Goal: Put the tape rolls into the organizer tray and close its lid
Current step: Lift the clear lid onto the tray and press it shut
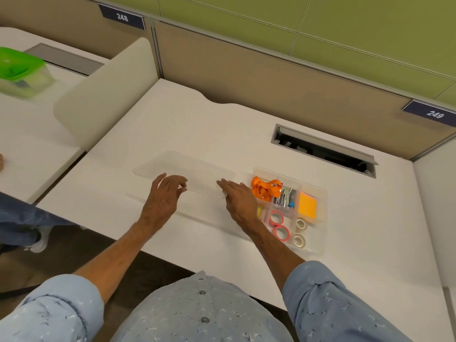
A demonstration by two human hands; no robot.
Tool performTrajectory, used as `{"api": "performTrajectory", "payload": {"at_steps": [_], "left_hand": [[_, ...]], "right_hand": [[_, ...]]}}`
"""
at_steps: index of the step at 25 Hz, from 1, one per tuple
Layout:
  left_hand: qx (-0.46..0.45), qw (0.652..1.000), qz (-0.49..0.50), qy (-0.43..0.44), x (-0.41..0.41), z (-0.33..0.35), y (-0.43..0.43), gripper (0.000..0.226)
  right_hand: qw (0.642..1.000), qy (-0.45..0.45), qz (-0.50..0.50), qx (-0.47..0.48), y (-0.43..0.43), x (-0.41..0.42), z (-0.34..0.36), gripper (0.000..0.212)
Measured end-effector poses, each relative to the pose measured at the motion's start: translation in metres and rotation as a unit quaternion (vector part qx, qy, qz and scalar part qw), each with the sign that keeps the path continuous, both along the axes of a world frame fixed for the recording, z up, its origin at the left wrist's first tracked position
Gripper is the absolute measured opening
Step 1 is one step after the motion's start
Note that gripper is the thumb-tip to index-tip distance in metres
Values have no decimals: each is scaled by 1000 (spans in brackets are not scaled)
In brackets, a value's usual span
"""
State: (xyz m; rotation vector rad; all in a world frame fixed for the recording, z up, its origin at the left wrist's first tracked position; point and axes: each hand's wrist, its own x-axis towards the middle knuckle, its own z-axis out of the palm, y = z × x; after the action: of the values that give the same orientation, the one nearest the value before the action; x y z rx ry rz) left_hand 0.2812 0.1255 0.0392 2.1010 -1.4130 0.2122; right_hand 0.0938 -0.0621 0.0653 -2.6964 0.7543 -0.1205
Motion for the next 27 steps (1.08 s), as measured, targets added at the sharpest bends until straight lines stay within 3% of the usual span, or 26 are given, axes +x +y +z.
{"api": "performTrajectory", "payload": {"at_steps": [2,5,7,11,16,21,25,27], "left_hand": [[-37,999,25,-19,1,7,-9,25],[-86,988,125,23,13,28,-24,53],[-126,968,209,67,25,41,-31,61],[-91,942,259,193,26,43,-43,60],[-34,936,228,267,-20,42,-73,48],[27,938,156,307,-66,39,-108,54],[47,929,145,336,-99,34,-130,44],[65,932,125,335,-118,31,-136,49]], "right_hand": [[996,-80,-41,13,-3,3,9,46],[982,-154,-106,23,-7,7,23,27],[962,-213,-134,104,-18,5,32,18],[876,-312,-137,341,-50,-18,45,16],[794,-339,-200,464,-80,-71,43,33],[721,-362,-361,469,-95,-123,32,38],[749,-339,-434,368,-106,-154,19,27],[762,-306,-475,316,-109,-168,14,35]]}}
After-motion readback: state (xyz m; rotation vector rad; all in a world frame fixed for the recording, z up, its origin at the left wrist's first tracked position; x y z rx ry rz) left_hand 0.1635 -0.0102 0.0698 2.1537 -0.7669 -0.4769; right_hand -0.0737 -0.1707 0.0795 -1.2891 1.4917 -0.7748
